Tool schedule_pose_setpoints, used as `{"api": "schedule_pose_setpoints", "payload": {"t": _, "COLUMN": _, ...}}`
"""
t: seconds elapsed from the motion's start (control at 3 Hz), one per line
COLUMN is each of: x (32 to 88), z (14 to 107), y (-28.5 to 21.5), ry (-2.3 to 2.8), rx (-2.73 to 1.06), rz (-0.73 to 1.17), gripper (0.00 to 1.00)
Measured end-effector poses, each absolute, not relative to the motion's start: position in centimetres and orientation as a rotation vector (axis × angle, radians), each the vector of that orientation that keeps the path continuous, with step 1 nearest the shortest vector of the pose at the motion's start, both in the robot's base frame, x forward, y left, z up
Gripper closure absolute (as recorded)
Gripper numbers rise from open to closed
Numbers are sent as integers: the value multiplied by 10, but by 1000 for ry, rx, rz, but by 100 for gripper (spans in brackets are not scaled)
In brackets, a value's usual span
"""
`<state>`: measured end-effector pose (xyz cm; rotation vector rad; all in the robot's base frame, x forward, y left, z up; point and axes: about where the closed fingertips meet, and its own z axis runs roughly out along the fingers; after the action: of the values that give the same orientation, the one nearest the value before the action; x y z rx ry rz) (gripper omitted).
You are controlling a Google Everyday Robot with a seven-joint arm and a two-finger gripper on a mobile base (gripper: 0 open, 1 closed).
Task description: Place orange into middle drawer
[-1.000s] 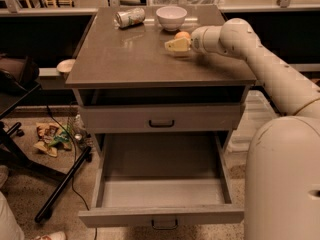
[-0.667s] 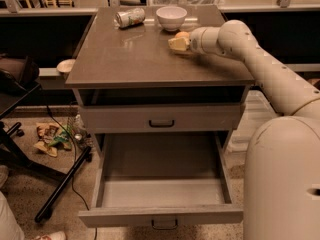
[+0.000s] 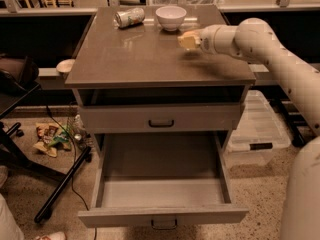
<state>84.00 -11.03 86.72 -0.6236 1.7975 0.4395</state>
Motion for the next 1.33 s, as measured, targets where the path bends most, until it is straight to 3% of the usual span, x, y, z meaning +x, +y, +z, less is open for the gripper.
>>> {"api": "schedule_pose_setpoints", "payload": {"t": 0.33, "x": 784, "z": 902, "y": -123, "ry": 1774, "rx": -652, "rz": 444, "gripper": 100}}
{"api": "schedule_pose_setpoints", "payload": {"t": 1.0, "x": 761, "z": 900, "y": -115, "ry": 1753, "rx": -712, "rz": 466, "gripper": 100}}
{"api": "schedule_pose_setpoints", "payload": {"t": 1.33, "x": 707, "z": 909, "y": -101, "ry": 1702, "rx": -811, "rz": 466, "gripper": 100}}
